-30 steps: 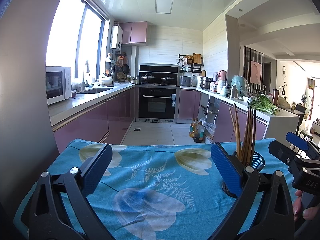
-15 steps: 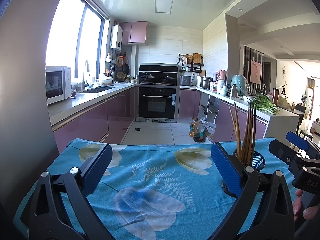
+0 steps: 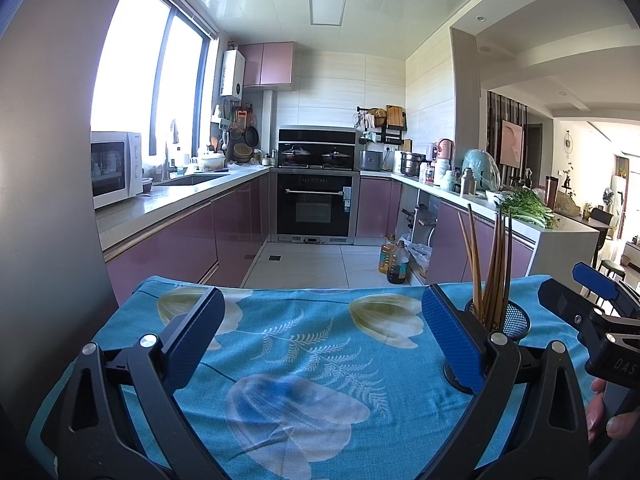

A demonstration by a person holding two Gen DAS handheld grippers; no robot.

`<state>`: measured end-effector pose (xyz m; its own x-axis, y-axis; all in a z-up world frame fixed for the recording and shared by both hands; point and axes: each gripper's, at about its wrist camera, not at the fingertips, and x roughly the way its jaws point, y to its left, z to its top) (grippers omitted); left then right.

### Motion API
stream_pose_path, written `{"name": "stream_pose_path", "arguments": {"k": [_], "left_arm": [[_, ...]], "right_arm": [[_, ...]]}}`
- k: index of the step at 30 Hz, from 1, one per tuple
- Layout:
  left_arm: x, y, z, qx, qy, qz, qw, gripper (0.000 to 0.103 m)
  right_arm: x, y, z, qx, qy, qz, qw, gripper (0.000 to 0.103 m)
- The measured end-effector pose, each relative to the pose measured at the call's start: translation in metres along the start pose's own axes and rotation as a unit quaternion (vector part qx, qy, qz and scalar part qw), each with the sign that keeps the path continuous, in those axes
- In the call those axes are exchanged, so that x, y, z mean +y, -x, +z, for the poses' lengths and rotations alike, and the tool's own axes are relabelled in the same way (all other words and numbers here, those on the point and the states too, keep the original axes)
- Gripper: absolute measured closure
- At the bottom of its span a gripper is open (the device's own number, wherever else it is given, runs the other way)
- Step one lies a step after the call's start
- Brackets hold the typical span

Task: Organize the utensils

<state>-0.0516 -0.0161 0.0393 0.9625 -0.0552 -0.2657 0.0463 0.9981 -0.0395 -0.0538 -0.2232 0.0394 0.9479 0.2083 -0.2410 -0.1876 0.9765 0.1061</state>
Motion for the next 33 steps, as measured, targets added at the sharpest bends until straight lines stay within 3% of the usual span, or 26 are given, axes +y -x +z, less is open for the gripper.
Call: {"name": "stream_pose_path", "arguments": {"k": [23,27,30,33], "left_arm": [[-0.004,-0.002,-0.005,-0.004,-0.010,0.006,0.9999,0.006],[-0.005,-0.008,-0.007,0.013,-0.009,0.001,0.9999,0.006],[0.000,-0.019,-0.011,0.040,-0.004,0.008,0.9991,0.006],[0.009,-0.035,-0.019,0.074,0.004,0.012,0.9972,0.006]], "right_arm": [[-0.003,0.000,-0.003,0.003,-0.004,0.001,1.000,0.007],[-0.007,-0.002,-0.004,0.010,-0.002,-0.002,1.000,0.007],[-0.023,-0.007,-0.012,0.040,-0.004,-0.016,0.999,0.007],[-0.056,-0.020,-0.027,0.096,-0.007,-0.070,0.993,0.007]]}}
